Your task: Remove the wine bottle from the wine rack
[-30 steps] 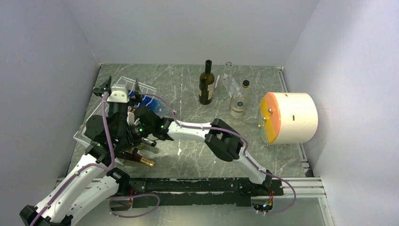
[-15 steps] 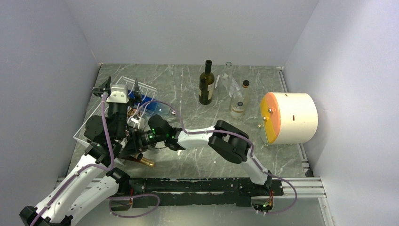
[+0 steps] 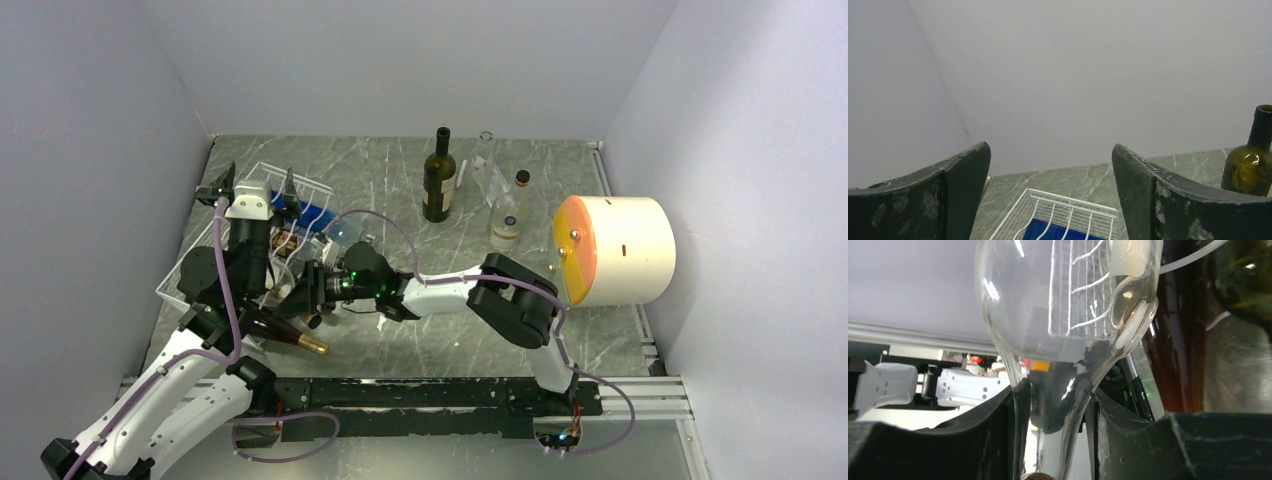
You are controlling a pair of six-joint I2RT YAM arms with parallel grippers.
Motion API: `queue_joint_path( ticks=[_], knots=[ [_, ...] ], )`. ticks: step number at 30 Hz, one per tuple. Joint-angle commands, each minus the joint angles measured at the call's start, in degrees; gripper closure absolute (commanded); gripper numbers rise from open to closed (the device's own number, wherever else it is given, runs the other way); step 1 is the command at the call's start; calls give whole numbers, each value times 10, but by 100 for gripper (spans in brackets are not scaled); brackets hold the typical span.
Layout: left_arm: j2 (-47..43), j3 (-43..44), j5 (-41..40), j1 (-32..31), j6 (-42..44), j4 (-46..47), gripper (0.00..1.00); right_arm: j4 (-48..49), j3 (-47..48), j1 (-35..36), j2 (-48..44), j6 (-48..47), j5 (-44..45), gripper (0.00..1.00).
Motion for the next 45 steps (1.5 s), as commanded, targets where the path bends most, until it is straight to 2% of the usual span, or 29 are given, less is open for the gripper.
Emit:
queue_joint_path(
  ticks=[1, 15, 20, 26, 30, 35, 40, 45],
  knots=[
    [-8, 15, 2, -6, -7, 4, 5, 163, -3, -2, -68, -14, 18, 100],
    [-9, 16, 18, -12, -8, 2, 5, 128, -83, -63, -178, -46, 10, 100],
    [-11, 17, 33, -16, -13, -2, 5, 62, -138, -97, -258, -65, 5, 100],
    [-9, 13, 62, -26, -15, 0, 6, -60, -208, -140, -392, -98, 25, 100],
    [2, 14, 141, -35, -24, -11, 6, -193, -229, -166, -482, -126, 46, 100],
    [36, 28, 218, -49, -40, -37, 5, -435, -197, -198, -556, -180, 86, 100],
    [65, 45, 233, -59, -57, -55, 5, -645, -157, -230, -589, -237, 119, 100],
    [76, 45, 241, -65, -64, -52, 5, -769, -133, -239, -580, -273, 154, 100]
  ],
)
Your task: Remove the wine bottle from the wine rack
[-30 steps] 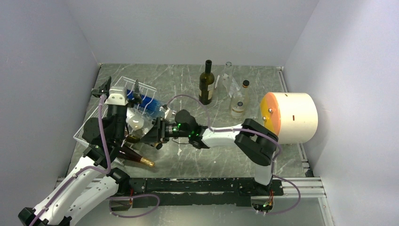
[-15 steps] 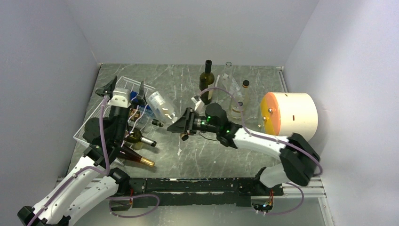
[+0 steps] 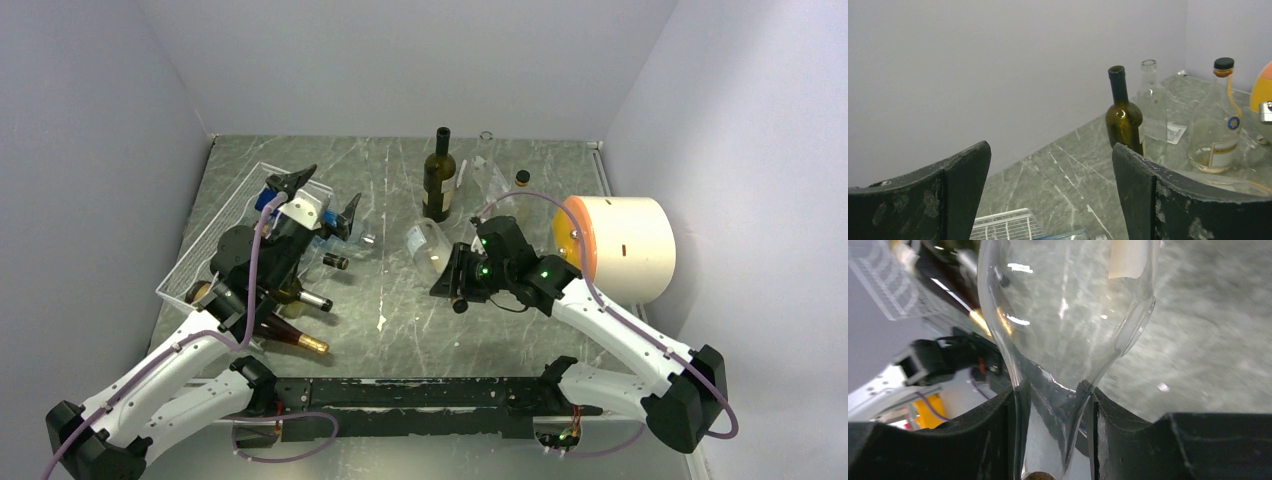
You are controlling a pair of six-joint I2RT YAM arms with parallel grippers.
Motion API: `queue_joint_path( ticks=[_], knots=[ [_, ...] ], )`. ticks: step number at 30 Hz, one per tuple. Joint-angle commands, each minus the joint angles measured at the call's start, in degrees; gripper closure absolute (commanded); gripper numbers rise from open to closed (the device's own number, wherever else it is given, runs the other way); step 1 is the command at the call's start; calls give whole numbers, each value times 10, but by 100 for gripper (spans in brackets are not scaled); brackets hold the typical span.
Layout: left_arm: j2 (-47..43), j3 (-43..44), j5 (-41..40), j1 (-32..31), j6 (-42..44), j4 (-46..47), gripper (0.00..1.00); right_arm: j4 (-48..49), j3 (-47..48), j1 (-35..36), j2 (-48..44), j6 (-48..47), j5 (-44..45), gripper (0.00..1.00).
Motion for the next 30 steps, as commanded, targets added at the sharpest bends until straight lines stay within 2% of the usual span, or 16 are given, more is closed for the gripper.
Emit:
queue_joint_path(
  ticks=[1, 5, 7, 10, 13, 16, 18, 21, 25, 30],
  knots=[
    [2, 23, 31, -9, -15, 2, 5, -62, 64, -4, -21, -77, 35, 100],
    [5, 23, 28, -14, -11, 1, 6, -129, 100, -13, 13, -111, 29, 100],
    [5, 24, 31, -18, -6, -4, 6, -171, 129, -13, 35, -130, 54, 100],
    [7, 19, 72, -26, 10, -8, 6, -202, 153, -14, 57, -150, 62, 100],
    [18, -2, 210, -41, 62, -6, 6, -215, 170, -14, 80, -174, 48, 100],
    [35, -43, 398, -59, 109, 5, 5, -216, 176, -14, 99, -206, 23, 100],
    [55, -61, 461, -85, 135, 7, 6, -221, 182, -13, 111, -220, 11, 100],
    [99, -66, 435, -137, 157, -7, 6, -208, 184, -14, 114, -228, -11, 100],
    [164, -87, 381, -188, 157, 36, 6, -215, 194, -14, 129, -248, -35, 100],
    [209, -109, 333, -206, 144, 108, 6, -212, 194, -14, 133, -259, -51, 100]
  ],
)
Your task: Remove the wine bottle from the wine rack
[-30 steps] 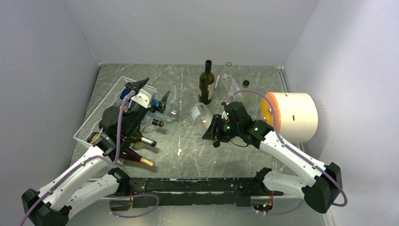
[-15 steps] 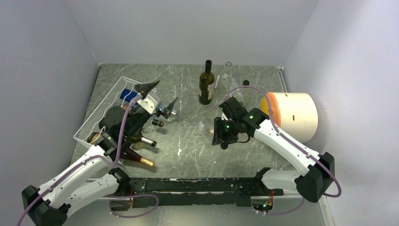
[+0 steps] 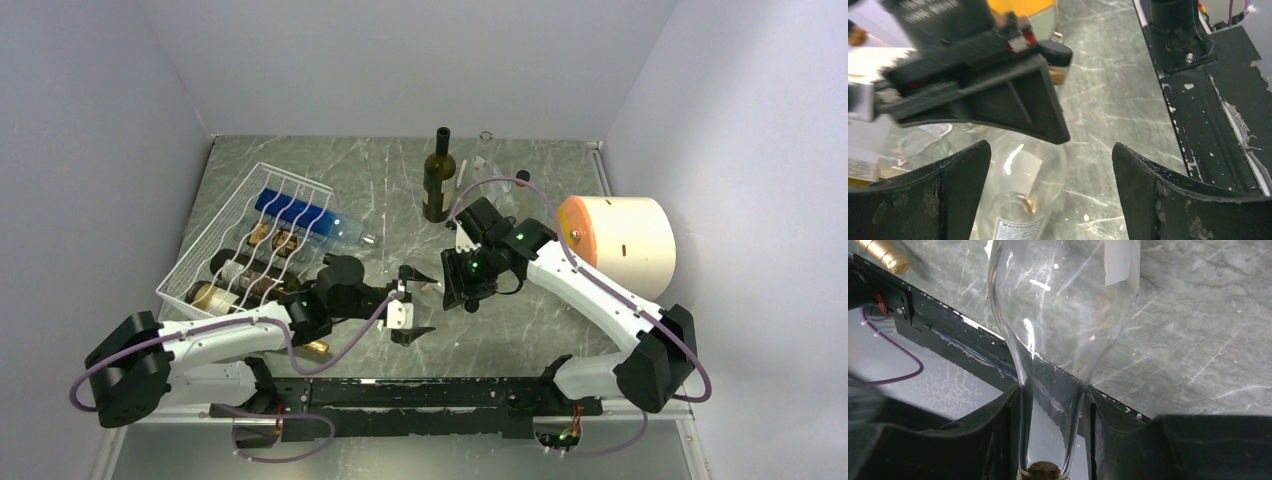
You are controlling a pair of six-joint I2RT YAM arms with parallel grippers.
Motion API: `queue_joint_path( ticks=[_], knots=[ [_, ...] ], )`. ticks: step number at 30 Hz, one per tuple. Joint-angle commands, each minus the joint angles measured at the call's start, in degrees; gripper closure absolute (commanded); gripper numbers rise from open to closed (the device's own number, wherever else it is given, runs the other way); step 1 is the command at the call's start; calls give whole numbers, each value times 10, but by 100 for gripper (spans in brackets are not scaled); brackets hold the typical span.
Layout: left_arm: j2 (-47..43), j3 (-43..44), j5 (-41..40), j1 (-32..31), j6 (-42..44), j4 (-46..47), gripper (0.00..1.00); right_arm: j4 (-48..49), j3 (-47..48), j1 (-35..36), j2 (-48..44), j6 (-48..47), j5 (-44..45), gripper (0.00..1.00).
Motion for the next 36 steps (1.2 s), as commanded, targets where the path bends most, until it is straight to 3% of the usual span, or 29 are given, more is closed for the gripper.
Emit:
queue_joint_path(
  ticks=[1, 4, 9, 20, 23, 28, 34, 36],
  knots=[
    [23, -14, -13, -9, -3, 95, 6, 50, 38, -2, -12, -28, -43, 100],
    [52, 1, 5, -13, -8, 85, 6, 56, 37, -2, -12, -28, -55, 100],
    [103, -8, -38, -14, -46, 174, 6, 67, 41, -2, -8, -24, -86, 100],
    [181, 13, -130, -14, -101, 231, 2, 93, 35, -2, -18, 1, -123, 69],
    [180, 13, -155, -14, -108, 234, 25, 82, 39, -2, -25, 1, -102, 63],
    [160, 4, -186, -14, -112, 248, 44, 109, 32, -2, -57, 19, -46, 48],
    [149, 15, -219, -14, -114, 222, 75, 167, 4, -2, -79, 36, 46, 36],
    [146, 14, -231, -14, -118, 225, 91, 185, -8, -2, -98, 50, 87, 31]
  ],
)
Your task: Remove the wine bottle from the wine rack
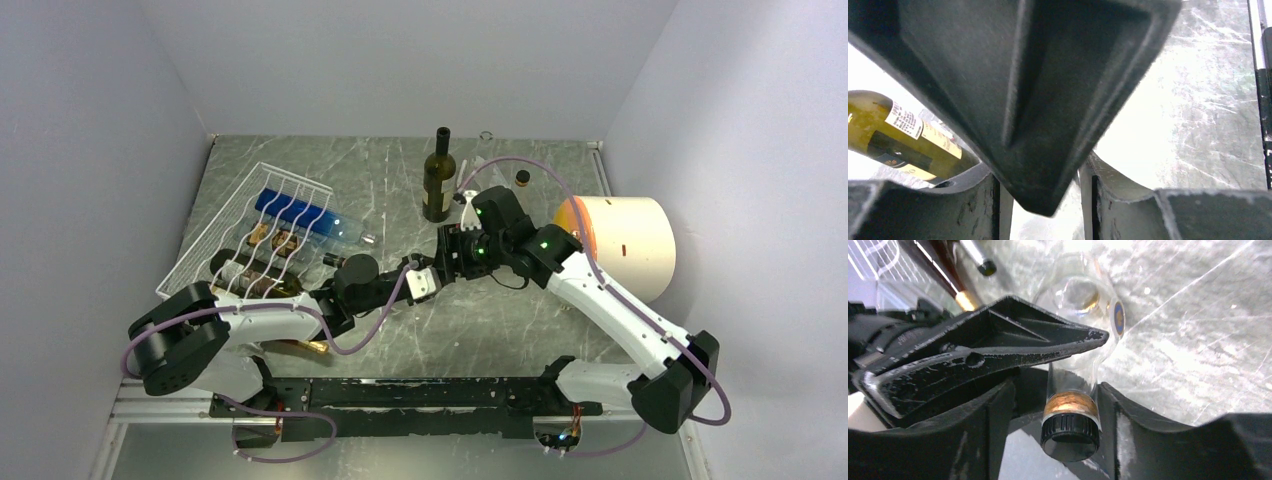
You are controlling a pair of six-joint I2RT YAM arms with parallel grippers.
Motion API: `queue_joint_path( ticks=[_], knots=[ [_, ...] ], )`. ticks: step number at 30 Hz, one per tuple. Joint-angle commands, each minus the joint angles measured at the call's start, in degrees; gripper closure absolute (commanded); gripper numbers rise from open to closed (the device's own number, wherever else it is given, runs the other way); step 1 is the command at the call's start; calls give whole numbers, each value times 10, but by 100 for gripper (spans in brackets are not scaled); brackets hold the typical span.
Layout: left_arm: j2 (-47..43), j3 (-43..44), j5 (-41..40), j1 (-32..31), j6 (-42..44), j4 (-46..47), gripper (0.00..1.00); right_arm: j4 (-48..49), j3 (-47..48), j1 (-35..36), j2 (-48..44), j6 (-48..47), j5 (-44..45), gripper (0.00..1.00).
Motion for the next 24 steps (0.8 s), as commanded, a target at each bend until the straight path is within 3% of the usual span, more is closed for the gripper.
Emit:
queue_joint_path(
  ticks=[1, 4, 10, 15, 24],
  knots=[
    [-9, 5, -44, -1, -18, -11, 93, 71, -27, 1, -42, 32, 93, 28],
    [-10, 9, -58, -1, -21, -12, 93, 120, -62, 2, -83, 39, 108, 27],
    [-12, 18, -94, -1, -37, -21, 93, 189, -135, 2, -119, 34, 116, 36],
    [-11, 27, -88, -1, -42, -34, 93, 293, -187, 2, -129, 27, 102, 37],
    [-16, 34, -75, -1, -47, -43, 93, 353, -197, 2, -110, 22, 109, 40]
  ],
)
